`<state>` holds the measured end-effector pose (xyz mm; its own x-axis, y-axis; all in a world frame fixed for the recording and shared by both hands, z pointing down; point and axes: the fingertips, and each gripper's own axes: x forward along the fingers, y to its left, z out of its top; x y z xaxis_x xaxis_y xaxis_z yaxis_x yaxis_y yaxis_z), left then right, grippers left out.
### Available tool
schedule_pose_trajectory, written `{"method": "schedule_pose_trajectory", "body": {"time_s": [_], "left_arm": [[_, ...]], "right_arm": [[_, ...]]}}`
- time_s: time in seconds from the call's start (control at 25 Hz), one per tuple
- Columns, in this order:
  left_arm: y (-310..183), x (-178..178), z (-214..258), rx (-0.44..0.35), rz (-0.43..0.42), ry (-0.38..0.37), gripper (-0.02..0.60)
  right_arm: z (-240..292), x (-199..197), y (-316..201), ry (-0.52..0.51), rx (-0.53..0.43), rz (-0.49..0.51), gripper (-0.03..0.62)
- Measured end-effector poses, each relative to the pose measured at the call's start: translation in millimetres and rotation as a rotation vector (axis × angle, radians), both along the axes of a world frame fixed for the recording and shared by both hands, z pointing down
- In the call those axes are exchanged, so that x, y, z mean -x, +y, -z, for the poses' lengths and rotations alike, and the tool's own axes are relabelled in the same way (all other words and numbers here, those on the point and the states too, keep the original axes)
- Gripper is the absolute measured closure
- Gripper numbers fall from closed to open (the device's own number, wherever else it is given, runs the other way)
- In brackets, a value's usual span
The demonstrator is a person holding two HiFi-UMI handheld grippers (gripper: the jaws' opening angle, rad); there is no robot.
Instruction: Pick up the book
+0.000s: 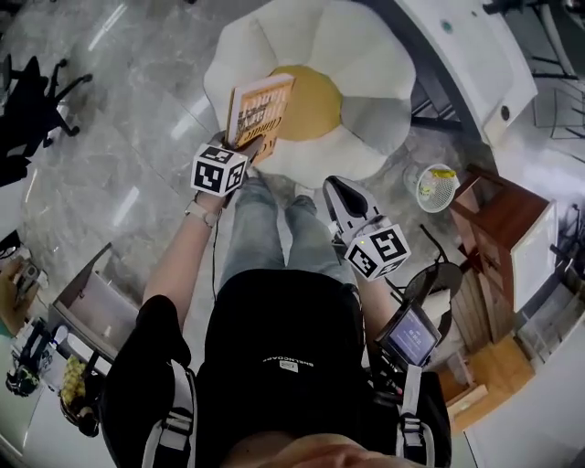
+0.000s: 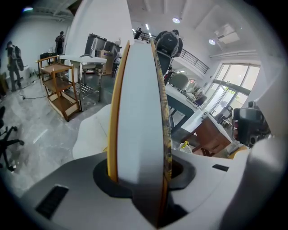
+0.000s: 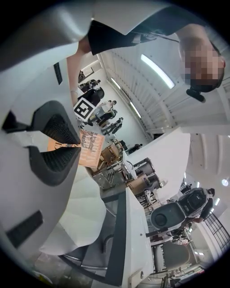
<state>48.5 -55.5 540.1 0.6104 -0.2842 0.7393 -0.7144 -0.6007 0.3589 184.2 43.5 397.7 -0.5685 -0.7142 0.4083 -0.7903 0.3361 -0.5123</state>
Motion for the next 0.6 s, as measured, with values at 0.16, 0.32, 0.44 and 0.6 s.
{"method": "schedule_pose_trajectory", "body": {"time_s": [0.16, 0.32, 0.44, 0.6], "left_arm": [[9.1, -5.5, 38.7, -0.017, -0.009, 0.017, 0.426], [6.7, -10.1, 76.4, -0.059, -0.014, 0.035, 0.426], [11.0, -18.7, 100.8, -0.072, -0.009, 0.055, 0.426], [25.1, -11.6, 142.1, -0.105, -0.014, 0.090, 0.426]], "right_arm": [[19.3, -7.0, -1.6, 0.010, -0.014, 0.010, 0.557], [37.5, -11.3, -9.5, 0.012, -0.038, 0.011, 0.557], [49.6, -18.3, -10.0, 0.012, -0.052, 0.014, 0.557], [78.0, -6.6, -5.6, 0.019, -0.081, 0.014, 0.557]]}}
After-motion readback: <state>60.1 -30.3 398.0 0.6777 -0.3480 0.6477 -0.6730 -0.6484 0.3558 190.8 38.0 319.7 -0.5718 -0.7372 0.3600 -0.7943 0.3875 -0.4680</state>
